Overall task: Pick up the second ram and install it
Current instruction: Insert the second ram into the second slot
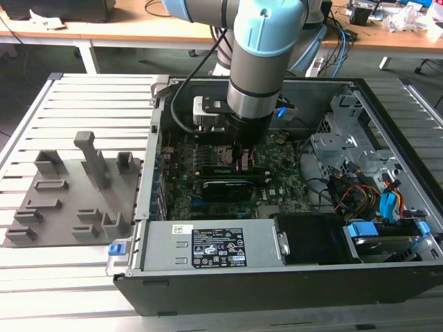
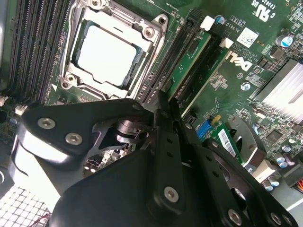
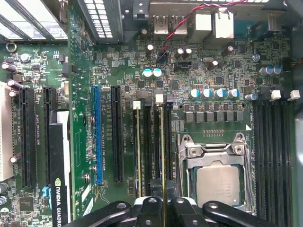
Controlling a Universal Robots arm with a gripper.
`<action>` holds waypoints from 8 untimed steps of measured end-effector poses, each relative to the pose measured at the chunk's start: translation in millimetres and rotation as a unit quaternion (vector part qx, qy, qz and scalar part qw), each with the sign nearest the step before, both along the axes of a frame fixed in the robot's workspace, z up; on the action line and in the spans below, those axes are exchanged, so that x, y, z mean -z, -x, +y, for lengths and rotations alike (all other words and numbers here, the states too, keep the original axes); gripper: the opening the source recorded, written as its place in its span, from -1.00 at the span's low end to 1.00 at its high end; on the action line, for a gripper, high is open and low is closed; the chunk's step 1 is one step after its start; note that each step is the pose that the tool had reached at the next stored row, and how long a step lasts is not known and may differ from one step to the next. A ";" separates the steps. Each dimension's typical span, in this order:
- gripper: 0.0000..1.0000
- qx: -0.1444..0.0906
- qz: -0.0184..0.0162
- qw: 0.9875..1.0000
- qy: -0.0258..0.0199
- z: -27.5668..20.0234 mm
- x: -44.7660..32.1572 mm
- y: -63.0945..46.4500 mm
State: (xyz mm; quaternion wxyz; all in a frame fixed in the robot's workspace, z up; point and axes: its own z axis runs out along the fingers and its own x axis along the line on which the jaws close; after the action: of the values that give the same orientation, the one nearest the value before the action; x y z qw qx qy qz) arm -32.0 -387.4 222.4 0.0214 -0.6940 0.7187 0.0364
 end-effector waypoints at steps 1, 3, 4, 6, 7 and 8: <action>-0.73 0.000 0.000 1.000 0.000 0.0 0.3 0.0; -0.73 0.000 0.000 1.000 0.000 0.0 1.9 0.0; -0.73 0.000 0.000 1.000 0.000 0.0 2.8 -0.1; -0.73 0.000 0.000 1.000 0.000 -0.1 4.3 0.0; -0.73 0.000 0.000 1.000 0.000 -0.1 4.4 0.0; -0.73 0.000 0.000 1.000 0.000 -0.1 4.5 0.0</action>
State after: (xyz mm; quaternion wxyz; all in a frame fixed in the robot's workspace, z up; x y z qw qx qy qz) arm -32.0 -387.5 218.0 0.0213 -0.6940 0.7187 0.0364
